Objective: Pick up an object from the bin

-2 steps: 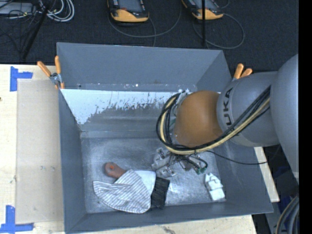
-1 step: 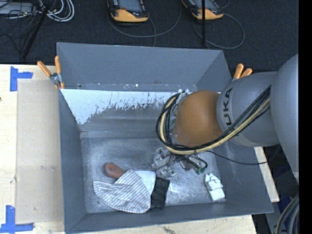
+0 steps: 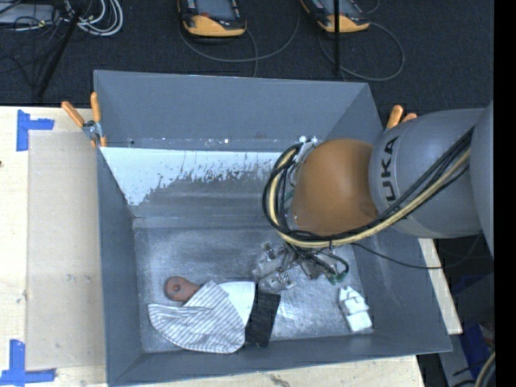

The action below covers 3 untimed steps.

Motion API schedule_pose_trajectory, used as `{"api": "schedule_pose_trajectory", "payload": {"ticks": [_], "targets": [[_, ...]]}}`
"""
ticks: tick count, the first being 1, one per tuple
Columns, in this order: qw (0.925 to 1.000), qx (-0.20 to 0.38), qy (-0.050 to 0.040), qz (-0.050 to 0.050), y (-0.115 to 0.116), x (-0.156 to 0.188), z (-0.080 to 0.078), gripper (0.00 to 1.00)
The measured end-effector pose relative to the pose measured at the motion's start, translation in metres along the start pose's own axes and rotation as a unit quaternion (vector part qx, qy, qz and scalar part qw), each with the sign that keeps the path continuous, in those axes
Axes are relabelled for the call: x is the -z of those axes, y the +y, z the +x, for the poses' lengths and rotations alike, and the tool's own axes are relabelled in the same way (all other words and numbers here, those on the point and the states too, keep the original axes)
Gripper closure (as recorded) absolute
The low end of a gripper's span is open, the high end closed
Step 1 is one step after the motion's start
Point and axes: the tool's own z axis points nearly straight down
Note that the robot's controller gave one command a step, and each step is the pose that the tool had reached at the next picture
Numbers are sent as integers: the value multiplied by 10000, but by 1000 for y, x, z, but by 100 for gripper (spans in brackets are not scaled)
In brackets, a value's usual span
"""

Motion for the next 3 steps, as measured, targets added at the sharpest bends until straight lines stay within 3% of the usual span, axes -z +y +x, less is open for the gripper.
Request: {"api": "schedule_pose_trajectory", "payload": {"ticks": [1,2,3], "targets": [[10000,57,0,-7,9,53,-3,100],[10000,74,0,-8,12,67,-4,100],[9954,957,-40,8,2,95,-6,100]]}}
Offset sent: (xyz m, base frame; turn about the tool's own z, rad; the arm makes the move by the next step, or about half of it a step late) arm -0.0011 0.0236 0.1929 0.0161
